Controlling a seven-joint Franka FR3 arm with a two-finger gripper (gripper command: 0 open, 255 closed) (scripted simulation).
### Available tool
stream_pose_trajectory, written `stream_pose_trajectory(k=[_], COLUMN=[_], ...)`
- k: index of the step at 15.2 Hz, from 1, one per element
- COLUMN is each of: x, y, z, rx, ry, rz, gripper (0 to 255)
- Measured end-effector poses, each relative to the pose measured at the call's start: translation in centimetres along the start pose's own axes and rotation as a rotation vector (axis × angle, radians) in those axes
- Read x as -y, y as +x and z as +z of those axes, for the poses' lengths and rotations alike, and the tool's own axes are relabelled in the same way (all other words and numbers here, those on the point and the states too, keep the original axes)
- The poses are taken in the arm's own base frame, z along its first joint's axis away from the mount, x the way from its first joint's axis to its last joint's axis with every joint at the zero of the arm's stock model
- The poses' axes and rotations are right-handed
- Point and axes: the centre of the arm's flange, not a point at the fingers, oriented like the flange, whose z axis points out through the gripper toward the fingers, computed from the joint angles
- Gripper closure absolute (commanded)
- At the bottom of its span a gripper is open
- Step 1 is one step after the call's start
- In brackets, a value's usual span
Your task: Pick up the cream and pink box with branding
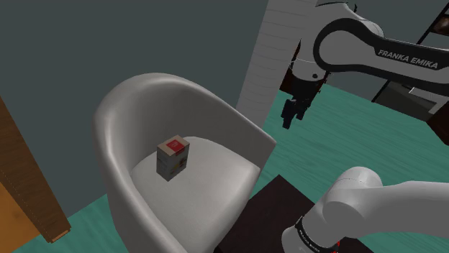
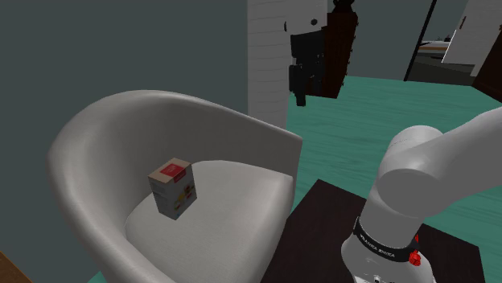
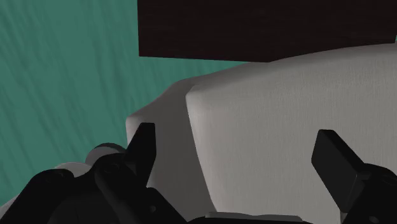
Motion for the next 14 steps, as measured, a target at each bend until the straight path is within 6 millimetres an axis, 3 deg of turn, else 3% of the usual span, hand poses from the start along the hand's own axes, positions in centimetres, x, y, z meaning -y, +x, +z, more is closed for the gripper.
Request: stream_pose_trajectory(k=[2,5,10,14], x=[0.6,3.4,9.1,13.6], y=[0.1,0.8,1.9,4.0], z=[0.1,1.2,3.2,4.5], rx=[-0.001,-0.007,-0.017,-0.026], ry=[0.002,0.013,0.034,0.053], rz=[0.012,0.087,0.235,0.355], gripper=[0,0,0,0])
